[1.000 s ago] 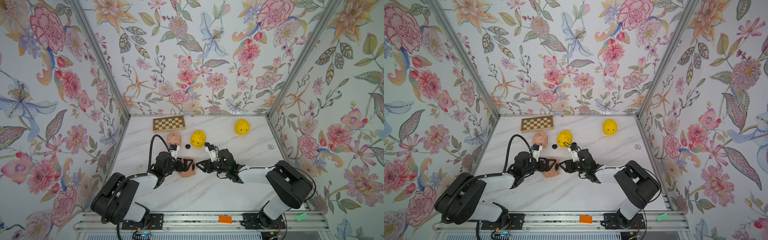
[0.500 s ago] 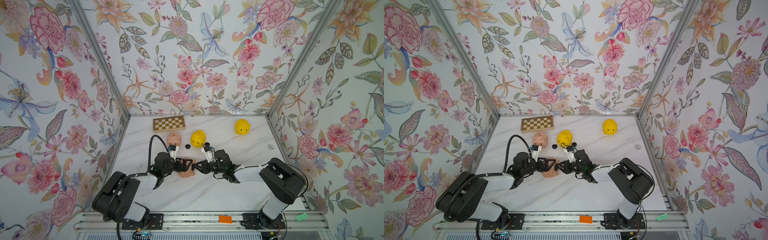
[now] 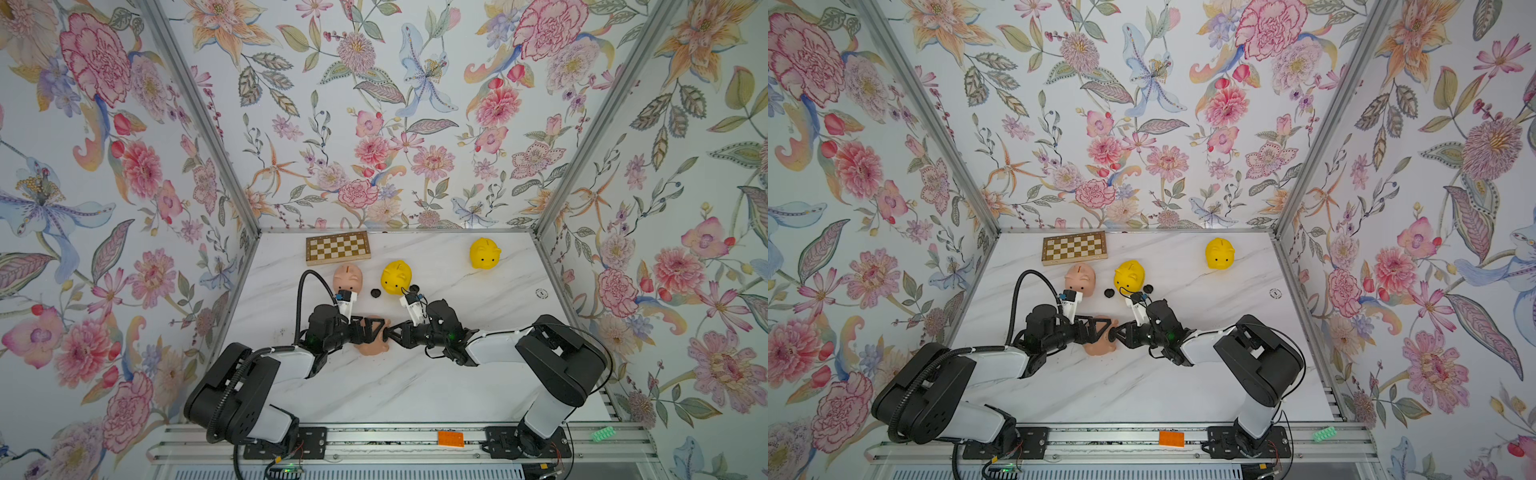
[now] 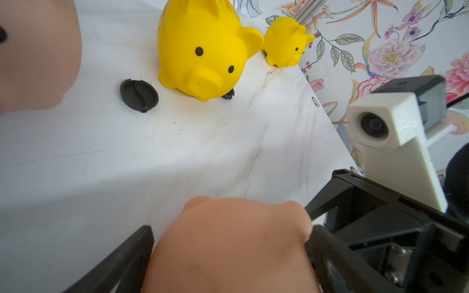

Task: Open piggy banks
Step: Open the lid on the piggy bank.

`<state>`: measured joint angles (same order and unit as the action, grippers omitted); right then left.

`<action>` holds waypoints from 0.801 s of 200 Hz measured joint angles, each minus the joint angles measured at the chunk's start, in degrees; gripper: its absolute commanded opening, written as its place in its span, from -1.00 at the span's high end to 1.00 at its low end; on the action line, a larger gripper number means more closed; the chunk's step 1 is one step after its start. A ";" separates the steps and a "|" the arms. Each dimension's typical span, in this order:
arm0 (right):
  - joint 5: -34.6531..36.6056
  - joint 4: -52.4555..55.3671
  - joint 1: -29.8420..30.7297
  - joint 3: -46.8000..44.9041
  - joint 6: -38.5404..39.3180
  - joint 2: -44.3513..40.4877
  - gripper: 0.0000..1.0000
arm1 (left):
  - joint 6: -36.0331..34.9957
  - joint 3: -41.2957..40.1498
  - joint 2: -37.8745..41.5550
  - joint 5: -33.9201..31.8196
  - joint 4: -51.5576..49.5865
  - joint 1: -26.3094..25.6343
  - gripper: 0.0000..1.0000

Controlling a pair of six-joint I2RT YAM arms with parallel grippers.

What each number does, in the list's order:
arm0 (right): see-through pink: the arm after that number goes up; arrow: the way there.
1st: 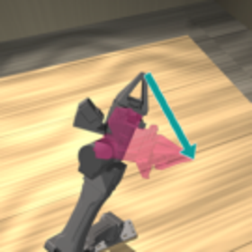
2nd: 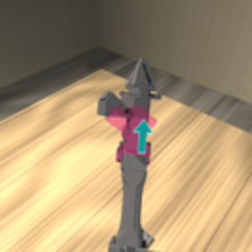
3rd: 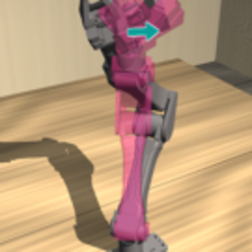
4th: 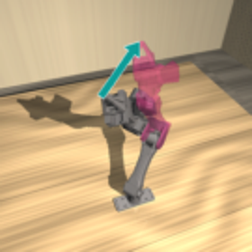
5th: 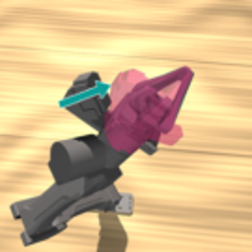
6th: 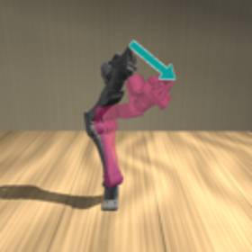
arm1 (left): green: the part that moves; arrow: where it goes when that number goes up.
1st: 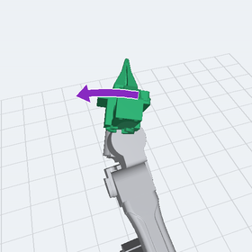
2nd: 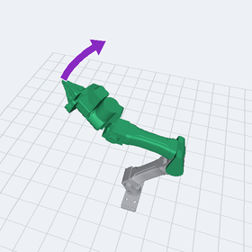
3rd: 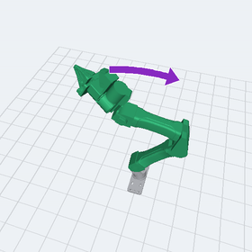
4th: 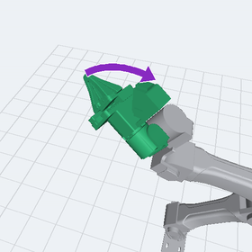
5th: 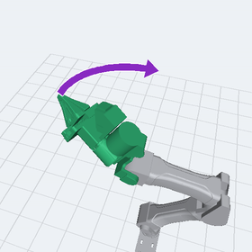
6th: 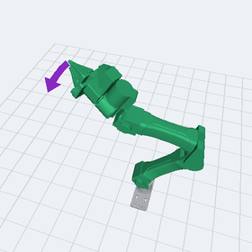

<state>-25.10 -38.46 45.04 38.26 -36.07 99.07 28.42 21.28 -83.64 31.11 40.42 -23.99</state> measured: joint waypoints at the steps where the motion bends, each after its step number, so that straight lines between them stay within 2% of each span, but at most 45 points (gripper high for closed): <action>1: 0.00 0.00 0.00 0.00 0.00 0.02 0.52 | 0.00 0.00 0.00 0.00 0.00 0.00 -0.97; 117: 0.66 1.53 2.10 1.07 0.04 0.31 0.57 | 0.61 -0.39 0.00 0.02 0.68 0.20 -0.96; 160: 0.63 1.51 2.54 2.10 0.07 1.31 0.74 | 0.63 -0.52 0.00 0.07 0.85 0.44 -0.96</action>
<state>-24.47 -36.95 47.57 40.36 -36.01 100.38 29.06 20.75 -83.64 31.18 41.28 -23.55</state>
